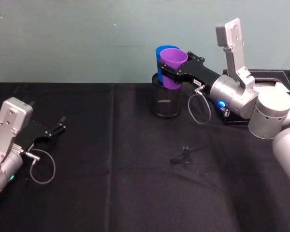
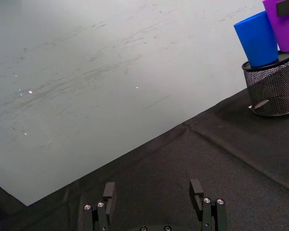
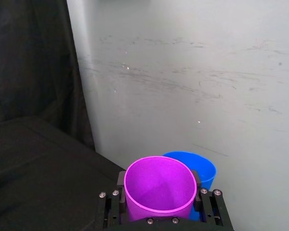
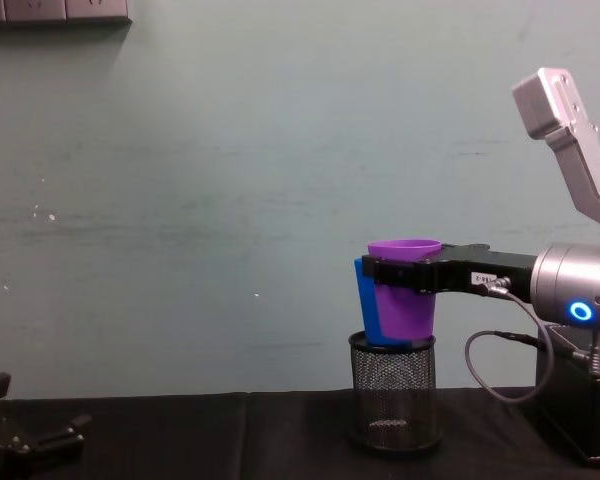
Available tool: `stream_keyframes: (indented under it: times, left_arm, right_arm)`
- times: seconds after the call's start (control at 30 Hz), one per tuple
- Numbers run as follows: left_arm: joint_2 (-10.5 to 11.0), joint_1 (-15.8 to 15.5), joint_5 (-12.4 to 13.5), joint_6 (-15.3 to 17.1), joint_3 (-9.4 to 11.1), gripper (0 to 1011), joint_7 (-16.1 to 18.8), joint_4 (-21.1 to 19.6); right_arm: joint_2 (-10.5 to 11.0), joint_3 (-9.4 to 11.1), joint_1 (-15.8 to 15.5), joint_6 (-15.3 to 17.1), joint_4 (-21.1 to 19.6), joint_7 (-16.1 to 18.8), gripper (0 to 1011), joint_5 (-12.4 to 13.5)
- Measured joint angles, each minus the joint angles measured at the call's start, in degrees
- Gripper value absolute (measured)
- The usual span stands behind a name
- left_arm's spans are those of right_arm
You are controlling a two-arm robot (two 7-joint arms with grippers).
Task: Pick up one cup with a gripper and tap it against the other cup.
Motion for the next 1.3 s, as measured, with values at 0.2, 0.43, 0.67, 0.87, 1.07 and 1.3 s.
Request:
stream_keyframes:
  times: [0.2, 0.43, 0.67, 0.87, 1.07, 1.3]
  left_arm:
    - [0.0, 0.0, 0.0, 0.0, 0.0, 1000, 0.0, 0.0]
    - [0.0, 0.0, 0.0, 0.0, 0.0, 1000, 0.0, 0.0]
    - [0.0, 0.0, 0.0, 0.0, 0.0, 1000, 0.0, 0.0]
    - [0.0, 0.0, 0.0, 0.0, 0.0, 1000, 0.0, 0.0]
    - [0.0, 0.0, 0.0, 0.0, 0.0, 1000, 0.0, 0.0]
    - [0.0, 0.0, 0.0, 0.0, 0.0, 1000, 0.0, 0.0]
  right_arm:
    - [0.0, 0.0, 0.0, 0.0, 0.0, 0.0, 751, 0.0]
    - [0.0, 0.0, 0.0, 0.0, 0.0, 0.0, 751, 0.0]
    - [0.0, 0.0, 0.0, 0.0, 0.0, 0.0, 752, 0.0]
    - [0.0, 0.0, 0.0, 0.0, 0.0, 0.0, 751, 0.0]
    - [0.0, 0.0, 0.0, 0.0, 0.0, 0.0, 751, 0.0]
    - [0.0, 0.0, 0.0, 0.0, 0.0, 0.0, 751, 0.0]
